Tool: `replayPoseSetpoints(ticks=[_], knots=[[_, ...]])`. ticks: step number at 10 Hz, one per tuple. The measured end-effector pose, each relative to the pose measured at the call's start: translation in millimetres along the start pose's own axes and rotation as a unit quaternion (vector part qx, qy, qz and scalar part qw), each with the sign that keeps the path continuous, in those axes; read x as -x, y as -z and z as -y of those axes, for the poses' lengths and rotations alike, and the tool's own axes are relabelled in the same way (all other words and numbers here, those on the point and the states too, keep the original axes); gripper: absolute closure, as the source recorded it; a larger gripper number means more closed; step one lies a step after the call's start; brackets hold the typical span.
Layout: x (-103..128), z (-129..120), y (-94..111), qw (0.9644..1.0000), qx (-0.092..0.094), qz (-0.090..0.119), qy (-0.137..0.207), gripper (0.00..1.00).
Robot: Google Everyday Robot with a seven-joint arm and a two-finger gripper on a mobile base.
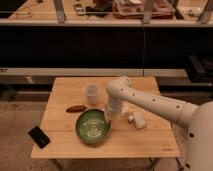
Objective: Drag the ceramic bowl in a circle
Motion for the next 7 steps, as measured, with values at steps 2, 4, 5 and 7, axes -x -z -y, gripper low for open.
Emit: replayPoseSetpoints(ticks=[2,4,5,7], knots=[[15,-8,2,0.9999,0.012,0.004,0.004,0.83],[30,-16,3,0.9999,0.013,0.009,-0.001,0.83],[36,-17,4,0.9999,0.008,0.011,-0.002,0.83],[40,-7,4,0.9998,-0.006,0.012,0.015,0.83]])
